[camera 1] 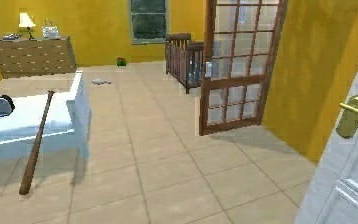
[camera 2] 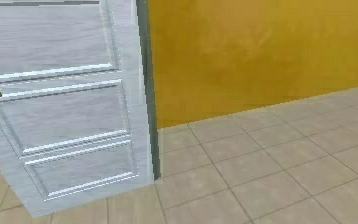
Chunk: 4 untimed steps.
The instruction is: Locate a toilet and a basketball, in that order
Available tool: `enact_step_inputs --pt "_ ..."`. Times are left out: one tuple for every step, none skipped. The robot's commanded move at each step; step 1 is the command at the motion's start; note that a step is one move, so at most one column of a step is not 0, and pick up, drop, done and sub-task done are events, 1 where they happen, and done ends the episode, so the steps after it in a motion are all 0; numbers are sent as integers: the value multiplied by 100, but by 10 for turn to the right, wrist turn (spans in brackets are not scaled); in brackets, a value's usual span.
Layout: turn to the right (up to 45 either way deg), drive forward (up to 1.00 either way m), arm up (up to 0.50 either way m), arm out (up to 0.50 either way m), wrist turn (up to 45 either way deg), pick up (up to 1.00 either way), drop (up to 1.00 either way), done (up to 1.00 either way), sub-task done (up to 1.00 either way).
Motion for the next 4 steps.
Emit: enact_step_inputs --pt "120 0 0 0 0 0 0 0 0" --pt "0 20 0 0 0 0 0 0 0" --pt "-240 0 0 0 0 0 0 0 0" --pt "0 100 0 0 0 0 0 0 0"
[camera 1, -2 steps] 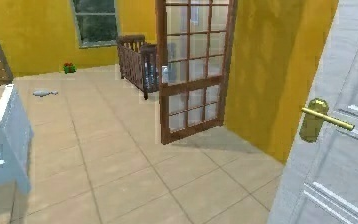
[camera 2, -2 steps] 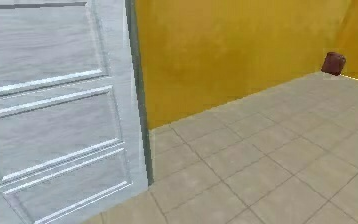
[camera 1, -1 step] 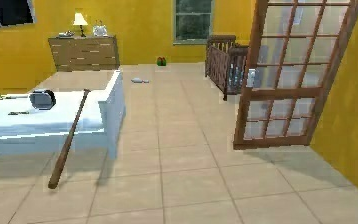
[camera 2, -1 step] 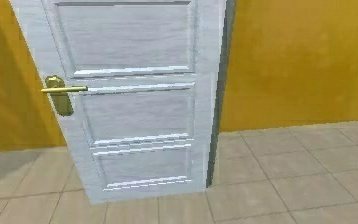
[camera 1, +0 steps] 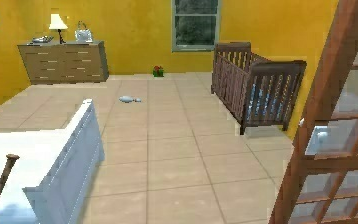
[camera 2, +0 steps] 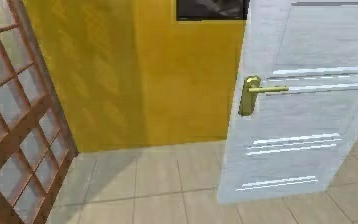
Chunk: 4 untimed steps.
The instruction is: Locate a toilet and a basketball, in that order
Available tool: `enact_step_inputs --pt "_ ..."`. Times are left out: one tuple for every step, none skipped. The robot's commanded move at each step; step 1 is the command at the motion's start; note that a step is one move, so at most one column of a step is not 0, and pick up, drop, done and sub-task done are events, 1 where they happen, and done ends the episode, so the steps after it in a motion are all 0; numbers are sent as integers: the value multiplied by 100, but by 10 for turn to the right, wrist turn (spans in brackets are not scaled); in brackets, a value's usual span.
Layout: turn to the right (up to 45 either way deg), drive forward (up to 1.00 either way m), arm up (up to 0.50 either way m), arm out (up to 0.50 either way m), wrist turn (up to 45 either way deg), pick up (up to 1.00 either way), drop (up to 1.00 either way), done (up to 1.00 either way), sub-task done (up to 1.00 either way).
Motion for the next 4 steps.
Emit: enact_step_inputs --pt "0 100 0 0 0 0 0 0 0" --pt "-210 0 0 0 0 0 0 0 0" --pt "0 10 0 0 0 0 0 0 0" --pt "450 0 0 0 0 0 0 0 0"
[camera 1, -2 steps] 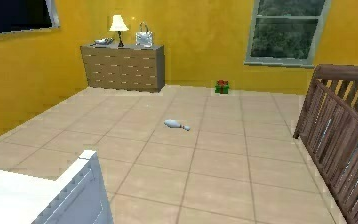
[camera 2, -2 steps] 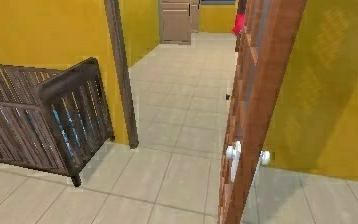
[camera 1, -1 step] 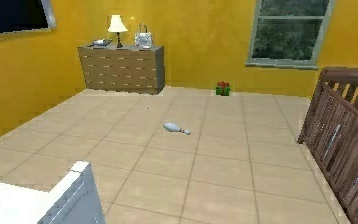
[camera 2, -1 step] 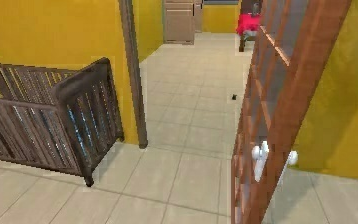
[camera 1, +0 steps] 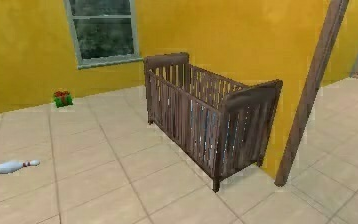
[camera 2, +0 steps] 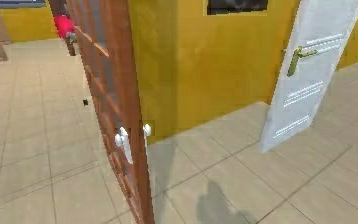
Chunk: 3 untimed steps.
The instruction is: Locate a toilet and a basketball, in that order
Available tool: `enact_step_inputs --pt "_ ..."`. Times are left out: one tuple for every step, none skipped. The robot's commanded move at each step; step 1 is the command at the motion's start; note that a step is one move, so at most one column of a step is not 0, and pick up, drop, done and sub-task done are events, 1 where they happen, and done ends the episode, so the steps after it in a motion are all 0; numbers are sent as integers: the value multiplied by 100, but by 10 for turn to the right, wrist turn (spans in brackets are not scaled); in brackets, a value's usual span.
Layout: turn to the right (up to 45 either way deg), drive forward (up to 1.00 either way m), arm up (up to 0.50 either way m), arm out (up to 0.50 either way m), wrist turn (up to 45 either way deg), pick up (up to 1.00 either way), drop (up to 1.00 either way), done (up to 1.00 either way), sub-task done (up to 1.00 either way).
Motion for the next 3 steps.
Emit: enact_step_inputs --pt "450 0 0 0 0 0 0 0 0" --pt "60 0 0 0 0 0 0 0 0" --pt "0 25 0 0 0 0 0 0 0"
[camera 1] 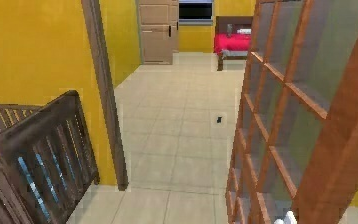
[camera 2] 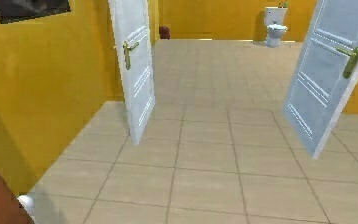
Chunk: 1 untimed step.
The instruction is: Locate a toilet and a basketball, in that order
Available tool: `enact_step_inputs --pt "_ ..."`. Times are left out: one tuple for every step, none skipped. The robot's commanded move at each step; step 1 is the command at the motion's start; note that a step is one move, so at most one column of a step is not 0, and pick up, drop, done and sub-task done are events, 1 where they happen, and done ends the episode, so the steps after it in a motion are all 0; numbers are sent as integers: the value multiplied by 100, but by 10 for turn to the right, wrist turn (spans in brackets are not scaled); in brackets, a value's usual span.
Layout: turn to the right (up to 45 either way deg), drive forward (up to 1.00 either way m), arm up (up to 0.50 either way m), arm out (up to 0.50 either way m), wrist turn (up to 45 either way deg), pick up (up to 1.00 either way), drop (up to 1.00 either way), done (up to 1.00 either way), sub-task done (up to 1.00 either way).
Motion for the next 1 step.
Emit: enact_step_inputs --pt "60 0 0 0 0 0 0 0 0"
